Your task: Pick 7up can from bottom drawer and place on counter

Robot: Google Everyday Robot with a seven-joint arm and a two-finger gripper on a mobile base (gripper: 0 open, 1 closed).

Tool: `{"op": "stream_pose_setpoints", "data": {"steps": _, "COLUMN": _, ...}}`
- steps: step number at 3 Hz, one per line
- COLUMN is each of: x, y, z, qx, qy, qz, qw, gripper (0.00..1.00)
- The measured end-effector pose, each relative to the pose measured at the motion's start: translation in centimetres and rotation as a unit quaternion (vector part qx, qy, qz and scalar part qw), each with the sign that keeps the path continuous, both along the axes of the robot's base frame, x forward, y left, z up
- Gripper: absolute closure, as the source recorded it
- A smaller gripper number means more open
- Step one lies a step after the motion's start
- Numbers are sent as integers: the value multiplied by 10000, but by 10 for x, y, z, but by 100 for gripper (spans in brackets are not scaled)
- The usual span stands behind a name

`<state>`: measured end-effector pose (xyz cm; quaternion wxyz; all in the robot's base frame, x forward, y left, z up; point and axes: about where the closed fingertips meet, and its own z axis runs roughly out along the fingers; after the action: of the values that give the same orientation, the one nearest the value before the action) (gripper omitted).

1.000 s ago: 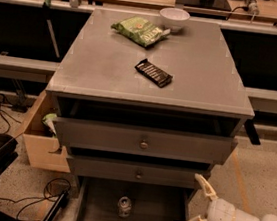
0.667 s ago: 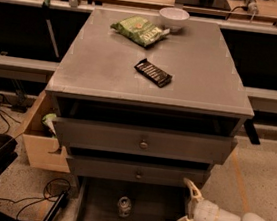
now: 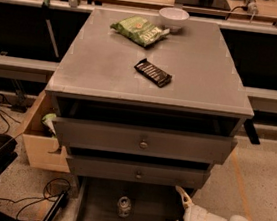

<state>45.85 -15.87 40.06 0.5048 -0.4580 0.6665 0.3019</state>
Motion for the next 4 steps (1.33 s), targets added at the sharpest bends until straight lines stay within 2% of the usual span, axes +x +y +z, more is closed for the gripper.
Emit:
{"op": "stream_pose_setpoints", "data": {"steps": 1, "x": 6, "y": 21, "z": -26, "qx": 67, "qy": 140, "qz": 70, "qw": 9999, "gripper": 0}}
{"op": "stream_pose_setpoints", "data": {"steps": 2, "x": 26, "y": 77, "z": -89, "qx": 355, "qy": 436, "qz": 370, "qw": 9977, "gripper": 0}}
{"op": "stream_pose_setpoints", "data": {"steps": 4, "x": 52, "y": 131, "z": -133, "qx": 659, "qy": 545, "qz": 578, "qw": 9947, "gripper": 0}}
